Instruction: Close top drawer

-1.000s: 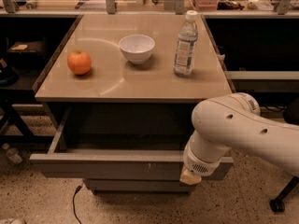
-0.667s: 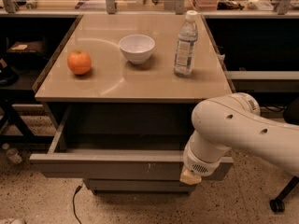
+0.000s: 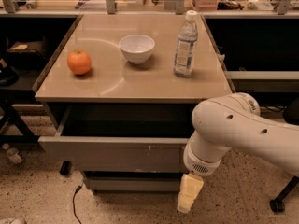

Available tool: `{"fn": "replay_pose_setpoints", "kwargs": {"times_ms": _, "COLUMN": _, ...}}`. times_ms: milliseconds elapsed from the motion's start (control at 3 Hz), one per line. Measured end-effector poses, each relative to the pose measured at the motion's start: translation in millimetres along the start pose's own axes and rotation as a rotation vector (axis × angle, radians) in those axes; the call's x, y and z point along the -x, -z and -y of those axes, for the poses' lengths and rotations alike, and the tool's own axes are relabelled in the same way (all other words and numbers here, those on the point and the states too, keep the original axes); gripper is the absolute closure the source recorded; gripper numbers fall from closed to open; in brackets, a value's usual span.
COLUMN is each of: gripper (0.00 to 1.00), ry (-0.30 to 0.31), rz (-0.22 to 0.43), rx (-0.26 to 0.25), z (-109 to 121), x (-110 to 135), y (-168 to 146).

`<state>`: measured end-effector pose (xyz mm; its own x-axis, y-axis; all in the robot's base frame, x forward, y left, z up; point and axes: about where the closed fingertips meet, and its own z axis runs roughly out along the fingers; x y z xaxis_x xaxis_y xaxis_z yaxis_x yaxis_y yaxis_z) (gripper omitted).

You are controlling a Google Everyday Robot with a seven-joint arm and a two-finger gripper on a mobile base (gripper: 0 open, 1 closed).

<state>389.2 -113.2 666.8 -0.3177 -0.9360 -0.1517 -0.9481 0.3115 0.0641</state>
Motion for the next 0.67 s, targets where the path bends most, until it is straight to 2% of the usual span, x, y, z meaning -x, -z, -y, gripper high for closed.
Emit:
{"fn": "replay_pose_setpoints", "kwargs": {"times_ms": 333, "gripper": 0.00, "ry": 0.000, "rz": 0.000, "rx": 0.000, "z": 0.0, "x": 0.0, "y": 0.0}}
{"fn": "replay_pose_setpoints", "kwargs": {"times_ms": 667, "gripper": 0.18, "ry": 0.000, "rz": 0.000, "rx": 0.000, "z": 0.0, "x": 0.0, "y": 0.0}}
